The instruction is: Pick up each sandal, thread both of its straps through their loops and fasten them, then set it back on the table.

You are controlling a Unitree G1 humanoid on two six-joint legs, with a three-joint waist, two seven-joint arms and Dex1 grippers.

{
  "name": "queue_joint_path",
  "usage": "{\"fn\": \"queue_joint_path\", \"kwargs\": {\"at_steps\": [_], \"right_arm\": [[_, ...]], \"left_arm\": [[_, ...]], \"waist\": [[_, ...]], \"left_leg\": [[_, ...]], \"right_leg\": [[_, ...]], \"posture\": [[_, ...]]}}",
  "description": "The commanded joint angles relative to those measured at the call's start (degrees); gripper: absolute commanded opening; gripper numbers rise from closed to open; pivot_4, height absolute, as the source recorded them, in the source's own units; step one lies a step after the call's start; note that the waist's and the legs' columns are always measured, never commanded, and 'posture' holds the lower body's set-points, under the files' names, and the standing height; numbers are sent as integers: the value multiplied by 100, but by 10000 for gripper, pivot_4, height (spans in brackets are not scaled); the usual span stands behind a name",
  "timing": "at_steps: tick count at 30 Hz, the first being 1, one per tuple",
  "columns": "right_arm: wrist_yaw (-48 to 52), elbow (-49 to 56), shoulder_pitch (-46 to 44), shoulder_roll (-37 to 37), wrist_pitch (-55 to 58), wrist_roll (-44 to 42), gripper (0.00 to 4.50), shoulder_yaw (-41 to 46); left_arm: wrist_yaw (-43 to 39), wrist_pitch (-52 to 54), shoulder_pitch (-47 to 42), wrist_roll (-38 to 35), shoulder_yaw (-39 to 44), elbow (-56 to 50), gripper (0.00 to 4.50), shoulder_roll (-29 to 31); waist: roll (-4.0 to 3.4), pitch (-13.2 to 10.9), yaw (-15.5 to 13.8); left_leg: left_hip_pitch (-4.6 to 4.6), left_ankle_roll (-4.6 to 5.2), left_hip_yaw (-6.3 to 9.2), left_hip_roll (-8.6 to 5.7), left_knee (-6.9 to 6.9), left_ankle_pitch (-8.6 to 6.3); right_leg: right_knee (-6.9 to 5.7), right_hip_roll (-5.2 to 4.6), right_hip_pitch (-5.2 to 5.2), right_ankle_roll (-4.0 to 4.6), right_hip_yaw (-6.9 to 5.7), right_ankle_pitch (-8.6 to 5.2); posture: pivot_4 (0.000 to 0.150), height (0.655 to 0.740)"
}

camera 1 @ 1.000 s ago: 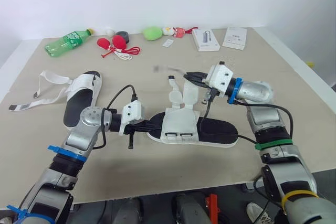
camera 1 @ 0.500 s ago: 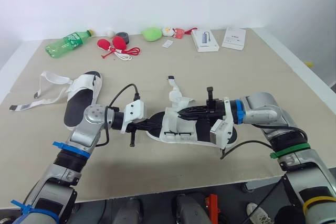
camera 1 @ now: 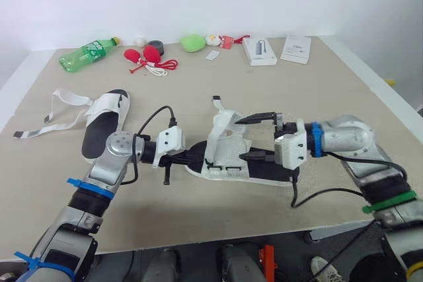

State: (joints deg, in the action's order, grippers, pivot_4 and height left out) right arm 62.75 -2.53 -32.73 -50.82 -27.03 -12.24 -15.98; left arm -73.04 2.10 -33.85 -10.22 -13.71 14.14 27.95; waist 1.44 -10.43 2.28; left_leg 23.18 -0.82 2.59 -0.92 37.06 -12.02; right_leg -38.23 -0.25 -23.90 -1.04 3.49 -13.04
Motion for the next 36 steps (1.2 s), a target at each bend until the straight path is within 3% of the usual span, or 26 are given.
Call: {"fn": "queue_joint_path", "kwargs": {"at_steps": [1, 5, 7, 12, 18, 31, 33, 36], "right_arm": [[-45, 1279, 398, -407, 1841, -1015, 43044, 503], [-899, 2466, 531, -515, 4772, -2798, 43044, 833], [-1972, 2713, 253, -289, 6493, -4166, 43044, 911], [-3954, 2676, -212, 777, 8392, -4884, 43044, 890], [-4823, 2828, -146, 1208, 9610, -5435, 43044, 1116], [-5928, 2286, -439, 2389, 10397, -5525, 43044, 1439], [-5998, 2236, -464, 2519, 10449, -5500, 37664, 1465], [-5993, 2206, -502, 2630, 10489, -5360, 24379, 1357]], "left_arm": [[-55, -115, -94, -35, 63, 11, 0, 41], [-82, -132, -120, -32, 41, 59, 0, 28], [-106, -148, -135, -26, 34, 92, 0, 24], [-149, -153, -148, -23, 44, 107, 0, 20], [-159, -166, -151, -19, 60, 118, 0, 38], [-92, -185, -153, -18, 63, 131, 0, -21], [-85, -169, -139, -24, 67, 107, 0, -19], [-72, -151, -116, -35, 77, 79, 0, -14]], "waist": [[0, 0, -6], [0, 0, 1], [1, 0, 11], [3, 0, -1], [3, 1, -29], [3, 1, -14], [3, 1, -10], [3, 1, -1]], "left_leg": [[0, 0, 2, 3, 5, 0], [2, 0, -3, 22, 24, 0], [1, 0, -6, 33, 34, 0], [5, 22, -15, 59, 38, 16], [33, 25, -19, 57, 36, 19], [44, 29, -44, 67, 37, 18], [47, 29, -60, 68, 36, 18], [47, 29, -68, 68, 35, 18]], "right_leg": [[0, 2, 2, 0, -2, 0], [-1, 5, 2, -21, -16, -6], [0, 16, 2, -22, -17, 5], [3, 39, 2, -18, -15, 24], [5, 42, -15, -23, -11, 22], [10, 76, -26, -37, 3, 28], [10, 79, -30, -37, 4, 28], [10, 78, -31, -37, 12, 28]], "posture": [[1500, 7400], [1500, 7400], [1500, 7400], [1500, 7400], [1500, 7400], [1500, 7400], [1500, 7400], [1500, 7400]]}}
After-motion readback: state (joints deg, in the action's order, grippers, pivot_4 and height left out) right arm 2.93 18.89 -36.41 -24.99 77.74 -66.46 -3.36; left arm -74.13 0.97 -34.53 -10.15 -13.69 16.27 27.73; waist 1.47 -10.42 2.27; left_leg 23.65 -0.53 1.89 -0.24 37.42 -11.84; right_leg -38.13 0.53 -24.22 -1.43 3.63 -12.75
